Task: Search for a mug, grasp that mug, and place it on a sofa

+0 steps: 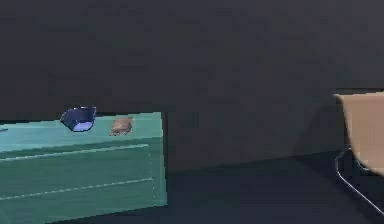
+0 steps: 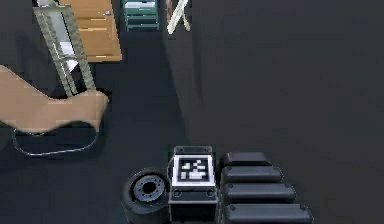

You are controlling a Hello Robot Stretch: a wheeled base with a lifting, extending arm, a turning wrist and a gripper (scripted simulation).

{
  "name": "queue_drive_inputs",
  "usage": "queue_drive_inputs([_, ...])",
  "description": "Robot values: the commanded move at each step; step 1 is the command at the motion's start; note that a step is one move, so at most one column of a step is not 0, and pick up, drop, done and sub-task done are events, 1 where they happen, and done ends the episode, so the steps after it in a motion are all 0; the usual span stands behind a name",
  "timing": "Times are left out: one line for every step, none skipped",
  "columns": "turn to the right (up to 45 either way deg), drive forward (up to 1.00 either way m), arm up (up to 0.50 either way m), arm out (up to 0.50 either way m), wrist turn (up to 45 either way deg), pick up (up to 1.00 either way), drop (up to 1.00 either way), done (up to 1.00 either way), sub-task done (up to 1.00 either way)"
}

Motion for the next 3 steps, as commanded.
queue_drive_inputs([18.0,0.00,0.00,0.00,0.0,0.00,0.00,0.00,0.00])
queue_drive_inputs([0.0,0.05,0.00,0.00,0.0,0.00,0.00,0.00,0.00])
queue_drive_inputs([-45.0,0.00,0.00,0.00,0.0,0.00,0.00,0.00,0.00])
